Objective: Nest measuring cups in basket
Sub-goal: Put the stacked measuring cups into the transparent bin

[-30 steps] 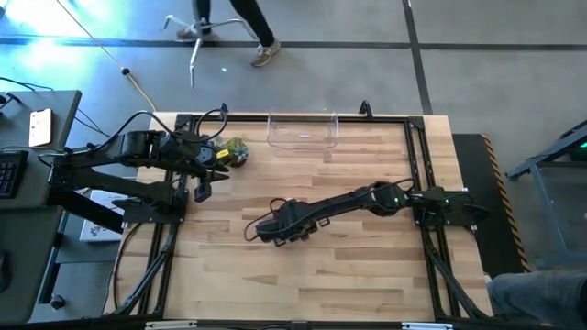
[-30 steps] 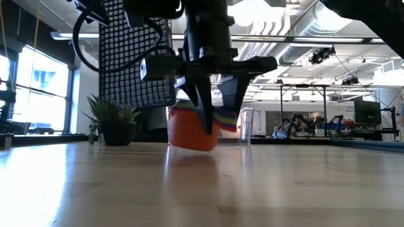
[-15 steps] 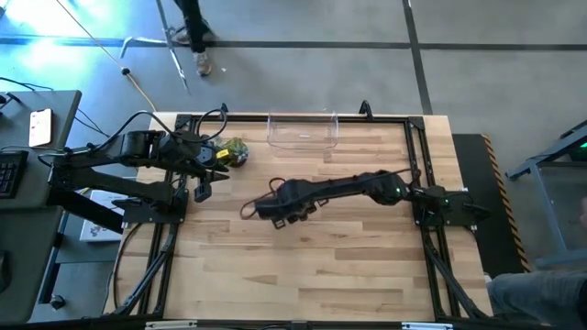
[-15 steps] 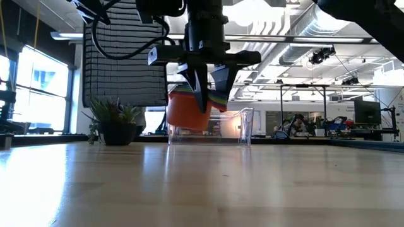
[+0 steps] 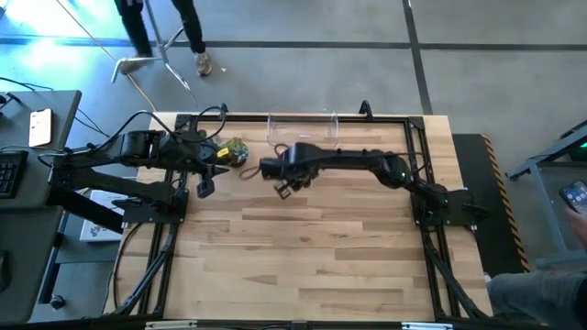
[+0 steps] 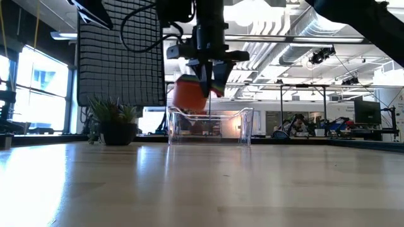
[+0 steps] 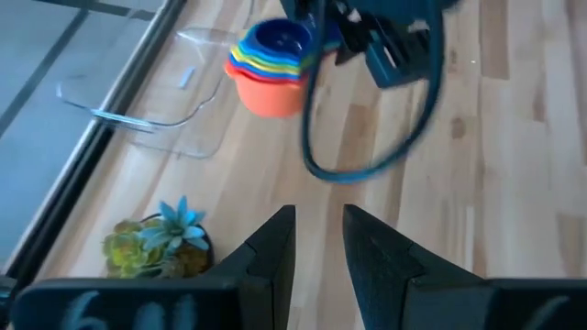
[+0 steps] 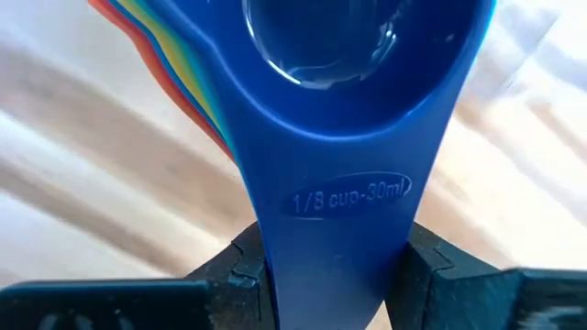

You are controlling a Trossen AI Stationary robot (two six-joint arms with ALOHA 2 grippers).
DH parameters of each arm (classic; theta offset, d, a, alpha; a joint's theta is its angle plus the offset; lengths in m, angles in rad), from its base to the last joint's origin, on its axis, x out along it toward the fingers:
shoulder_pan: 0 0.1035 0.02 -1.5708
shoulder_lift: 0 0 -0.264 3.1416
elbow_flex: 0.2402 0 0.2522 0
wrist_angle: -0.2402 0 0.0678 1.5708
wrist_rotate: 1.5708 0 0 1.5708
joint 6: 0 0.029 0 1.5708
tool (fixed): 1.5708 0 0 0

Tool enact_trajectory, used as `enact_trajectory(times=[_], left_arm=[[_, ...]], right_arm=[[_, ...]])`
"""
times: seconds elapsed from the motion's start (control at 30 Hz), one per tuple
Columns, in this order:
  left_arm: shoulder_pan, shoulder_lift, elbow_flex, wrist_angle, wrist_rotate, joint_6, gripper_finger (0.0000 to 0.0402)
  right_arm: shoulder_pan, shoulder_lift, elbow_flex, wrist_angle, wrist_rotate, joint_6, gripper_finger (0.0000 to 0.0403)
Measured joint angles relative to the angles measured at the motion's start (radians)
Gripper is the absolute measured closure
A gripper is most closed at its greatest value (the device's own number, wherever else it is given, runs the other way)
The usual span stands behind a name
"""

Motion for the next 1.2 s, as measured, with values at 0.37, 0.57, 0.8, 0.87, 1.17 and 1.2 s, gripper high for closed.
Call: enact_trajectory(times=[0.37,0.57,0.8,0.87,1.17,1.2], left_arm=[[0.092,0.000,0.000,0.039,-0.008,0.001,0.0316],[0.159,0.002,0.000,0.068,-0.012,0.003,0.0316],[0.233,0.002,0.000,0.085,-0.012,0.003,0.0316],[0.251,0.002,0.000,0.085,-0.012,0.000,0.0316],[0.306,0.002,0.000,0.085,-0.012,-0.002,0.0316],[0.309,0.002,0.000,0.085,-0.012,-0.007,0.0316]], right_arm=[[-0.164,-0.053,0.000,0.027,0.108,-0.266,0.0286],[-0.271,-0.055,0.000,0.131,0.118,-0.470,0.0286],[-0.371,-0.052,0.000,0.246,0.083,-0.742,0.0286],[-0.392,-0.045,0.000,0.251,0.064,-0.804,0.0286],[-0.430,-0.038,-0.076,0.287,0.007,-0.977,0.0286],[-0.429,-0.038,-0.090,0.296,0.005,-0.985,0.0286]])
